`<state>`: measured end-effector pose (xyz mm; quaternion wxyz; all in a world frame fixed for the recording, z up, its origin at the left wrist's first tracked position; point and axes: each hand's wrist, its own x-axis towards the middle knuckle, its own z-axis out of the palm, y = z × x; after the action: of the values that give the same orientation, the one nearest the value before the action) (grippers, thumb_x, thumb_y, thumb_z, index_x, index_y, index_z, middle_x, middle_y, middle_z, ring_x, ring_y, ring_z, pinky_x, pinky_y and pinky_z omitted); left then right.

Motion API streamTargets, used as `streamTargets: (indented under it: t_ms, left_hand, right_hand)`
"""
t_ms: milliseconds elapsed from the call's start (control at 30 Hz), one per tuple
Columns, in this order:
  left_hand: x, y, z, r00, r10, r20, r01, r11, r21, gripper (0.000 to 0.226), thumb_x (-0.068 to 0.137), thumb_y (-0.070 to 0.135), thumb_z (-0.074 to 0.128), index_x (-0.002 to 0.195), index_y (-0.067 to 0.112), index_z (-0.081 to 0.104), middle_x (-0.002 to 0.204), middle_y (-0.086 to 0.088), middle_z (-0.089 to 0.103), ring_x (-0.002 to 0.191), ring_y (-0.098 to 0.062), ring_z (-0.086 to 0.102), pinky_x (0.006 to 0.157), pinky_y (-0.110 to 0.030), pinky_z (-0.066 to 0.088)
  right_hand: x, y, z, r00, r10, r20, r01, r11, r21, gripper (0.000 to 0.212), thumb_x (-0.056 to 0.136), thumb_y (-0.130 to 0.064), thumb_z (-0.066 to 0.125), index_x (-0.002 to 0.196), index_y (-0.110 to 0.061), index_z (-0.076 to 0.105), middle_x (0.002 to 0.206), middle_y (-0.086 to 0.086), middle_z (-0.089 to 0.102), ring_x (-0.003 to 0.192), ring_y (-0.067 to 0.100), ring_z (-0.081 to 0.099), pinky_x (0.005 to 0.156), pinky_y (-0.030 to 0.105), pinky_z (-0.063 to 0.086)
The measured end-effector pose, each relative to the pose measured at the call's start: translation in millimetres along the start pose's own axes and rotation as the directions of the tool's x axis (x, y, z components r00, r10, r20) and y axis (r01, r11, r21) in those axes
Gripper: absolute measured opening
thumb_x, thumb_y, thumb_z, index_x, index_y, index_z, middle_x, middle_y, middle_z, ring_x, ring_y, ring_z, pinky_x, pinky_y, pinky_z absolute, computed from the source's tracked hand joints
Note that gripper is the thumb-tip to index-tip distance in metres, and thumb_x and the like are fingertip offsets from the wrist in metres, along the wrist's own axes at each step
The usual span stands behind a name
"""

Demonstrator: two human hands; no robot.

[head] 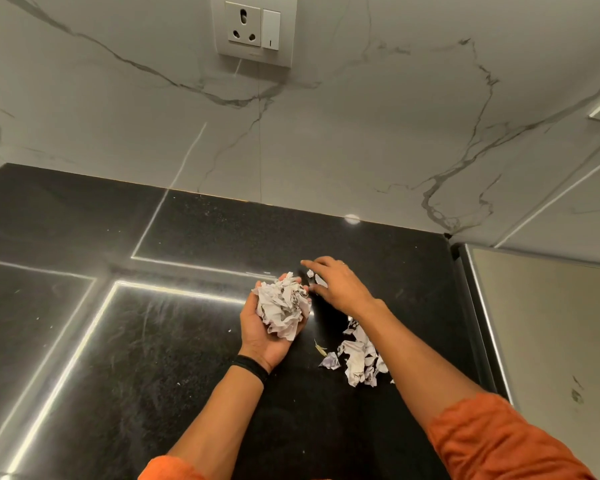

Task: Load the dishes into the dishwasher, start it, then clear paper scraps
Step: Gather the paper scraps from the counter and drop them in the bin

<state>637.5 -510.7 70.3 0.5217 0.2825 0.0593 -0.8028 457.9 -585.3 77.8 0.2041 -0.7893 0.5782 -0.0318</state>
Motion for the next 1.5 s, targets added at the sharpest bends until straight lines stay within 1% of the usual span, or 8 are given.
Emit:
streamTargets:
  t_ms: [233, 400, 467, 667, 833, 1033, 1333, 1500]
  left_hand:
    - [1.8, 4.0, -7.0, 0.999, 0.018, -0.03, -0.018, 1.0, -0.004, 0.067, 0.095, 0.048, 0.052, 0.149, 0.009, 0.05, 0.154, -0.017, 0.048, 0.117, -0.031, 0.061, 0.104, -0.042, 0.043]
    - [-0.9, -2.2, 0.7, 0.998, -0.015, -0.059, 0.016, 1.0, 0.012, 0.067, 0.093, 0.045, 0.053, 0.15, 0.009, 0.049, 0.149, -0.015, 0.053, 0.117, -0.033, 0.06, 0.117, -0.041, 0.031]
    - [-0.8, -4.7, 4.2, 0.999, -0.029, -0.045, 0.029, 1.0, 0.006, 0.067, 0.092, 0.043, 0.054, 0.149, 0.008, 0.048, 0.142, -0.016, 0.054, 0.113, -0.032, 0.06, 0.119, -0.039, 0.026]
    - [5.2, -13.2, 9.3, 0.999, -0.032, 0.02, 0.031, 0.999, 0.025, 0.063, 0.093, 0.044, 0.054, 0.146, 0.008, 0.054, 0.145, -0.017, 0.055, 0.111, -0.032, 0.061, 0.099, -0.038, 0.044]
    - [3.8, -25.3, 11.4, 0.998, -0.039, 0.042, 0.036, 0.997, 0.063, 0.053, 0.094, 0.047, 0.052, 0.124, 0.009, 0.073, 0.135, -0.018, 0.064, 0.108, -0.032, 0.067, 0.094, -0.044, 0.049]
    - [-21.9, -25.6, 13.3, 0.998, 0.018, 0.067, -0.023, 0.997, 0.076, 0.058, 0.094, 0.049, 0.053, 0.137, 0.01, 0.062, 0.138, -0.019, 0.061, 0.108, -0.032, 0.067, 0.093, -0.044, 0.049]
    - [-121.4, -37.0, -26.4, 0.959, 0.284, 0.022, -0.282, 0.958, -0.051, 0.052, 0.094, 0.05, 0.052, 0.117, 0.011, 0.076, 0.125, -0.017, 0.068, 0.1, -0.031, 0.069, 0.09, -0.042, 0.049]
    - [-196.4, -67.7, -68.8, 0.878, 0.473, -0.073, -0.479, 0.865, -0.149, 0.053, 0.094, 0.047, 0.054, 0.128, 0.009, 0.065, 0.13, -0.017, 0.064, 0.102, -0.033, 0.069, 0.082, -0.043, 0.058]
  right_hand:
    - [1.1, 3.0, 2.8, 0.996, -0.06, -0.06, 0.054, 0.993, -0.102, 0.023, 0.1, -0.016, 0.061, 0.119, -0.017, 0.073, 0.117, 0.001, 0.065, 0.11, 0.022, 0.061, 0.094, 0.036, 0.052]
    - [-19.5, 25.0, -19.3, 0.928, 0.334, -0.168, -0.238, 0.874, 0.424, 0.011, 0.09, -0.018, 0.076, 0.099, -0.023, 0.08, 0.096, -0.012, 0.074, 0.089, -0.002, 0.067, 0.089, 0.022, 0.055]
    - [-30.6, 34.2, -31.6, 0.901, 0.403, -0.158, -0.262, 0.799, 0.542, 0.011, 0.089, -0.017, 0.078, 0.096, -0.025, 0.08, 0.093, -0.015, 0.075, 0.088, -0.004, 0.068, 0.086, 0.019, 0.053]
    - [-62.9, 27.2, -42.1, 0.867, 0.478, -0.14, -0.158, 0.53, 0.833, 0.017, 0.087, -0.007, 0.078, 0.099, -0.019, 0.08, 0.095, -0.003, 0.078, 0.093, 0.014, 0.074, 0.086, 0.029, 0.06]
    - [-77.8, -19.5, -42.2, 0.905, 0.38, -0.19, -0.004, 0.454, 0.891, 0.016, 0.084, -0.006, 0.08, 0.099, -0.013, 0.08, 0.095, 0.001, 0.079, 0.094, 0.018, 0.074, 0.086, 0.029, 0.06]
    - [-90.6, -46.2, -44.8, 0.924, 0.334, -0.189, 0.056, 0.37, 0.927, 0.016, 0.086, -0.005, 0.079, 0.101, -0.012, 0.08, 0.094, 0.007, 0.078, 0.093, 0.024, 0.075, 0.086, 0.035, 0.06]
    - [-125.4, -105.5, -17.0, 0.991, 0.103, -0.087, 0.059, 0.25, 0.966, 0.018, 0.086, -0.001, 0.077, 0.103, -0.007, 0.078, 0.097, 0.01, 0.078, 0.09, 0.016, 0.073, 0.079, 0.023, 0.056]
    - [-171.0, -142.5, 18.7, 0.994, -0.104, 0.016, 0.006, 0.207, 0.978, 0.017, 0.086, 0.003, 0.075, 0.101, -0.005, 0.077, 0.09, 0.007, 0.078, 0.083, 0.013, 0.072, 0.077, 0.022, 0.056]
